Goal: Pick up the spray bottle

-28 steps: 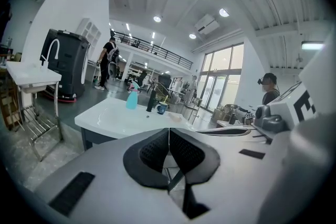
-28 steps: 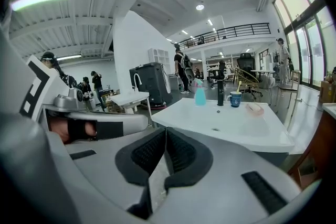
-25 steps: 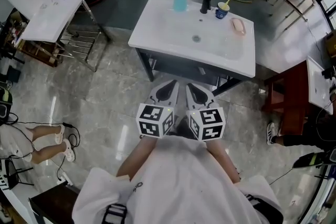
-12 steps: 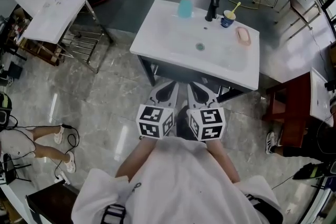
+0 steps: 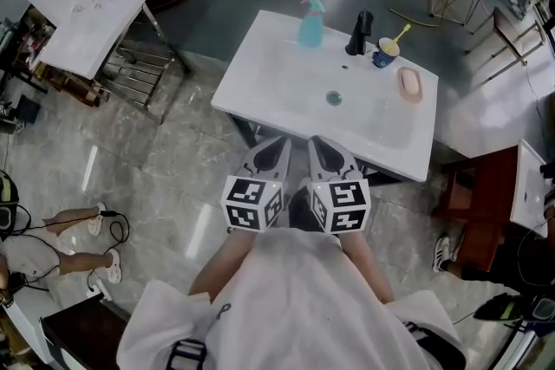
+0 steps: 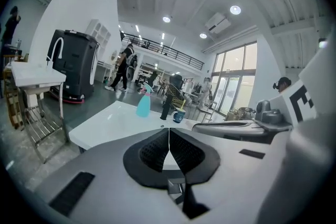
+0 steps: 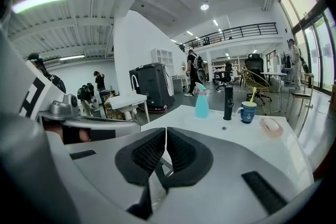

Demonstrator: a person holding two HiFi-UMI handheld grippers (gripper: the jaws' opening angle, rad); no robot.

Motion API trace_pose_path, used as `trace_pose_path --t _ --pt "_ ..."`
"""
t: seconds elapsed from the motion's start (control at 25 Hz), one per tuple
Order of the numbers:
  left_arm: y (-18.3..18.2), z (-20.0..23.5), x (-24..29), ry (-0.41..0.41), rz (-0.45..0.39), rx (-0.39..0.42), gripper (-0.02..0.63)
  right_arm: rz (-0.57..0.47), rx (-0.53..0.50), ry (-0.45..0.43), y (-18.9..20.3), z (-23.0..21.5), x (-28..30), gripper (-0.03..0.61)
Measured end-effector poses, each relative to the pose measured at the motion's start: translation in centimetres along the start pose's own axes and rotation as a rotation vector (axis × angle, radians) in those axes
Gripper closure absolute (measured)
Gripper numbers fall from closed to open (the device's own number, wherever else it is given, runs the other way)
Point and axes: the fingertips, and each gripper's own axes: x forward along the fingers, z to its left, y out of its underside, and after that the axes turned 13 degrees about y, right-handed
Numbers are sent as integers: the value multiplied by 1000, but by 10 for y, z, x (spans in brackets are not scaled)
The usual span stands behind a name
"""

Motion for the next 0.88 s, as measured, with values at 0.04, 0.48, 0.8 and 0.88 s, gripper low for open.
trace_pose_path --t 0.04,0.48,0.8,0.88 --pt "-2 4 6 -5 2 -4 588 3 -11 -7 -2 -3 6 551" --pt "-29 25 75 -49 1 -21 588 -42 19 -105 -35 -43 65 551" --pt "-43 37 120 -91 -8 -29 588 -29 4 -144 -44 -74 102 551" --pt "-45 38 129 -98 -13 -30 588 -30 -1 -155 -46 -80 108 551"
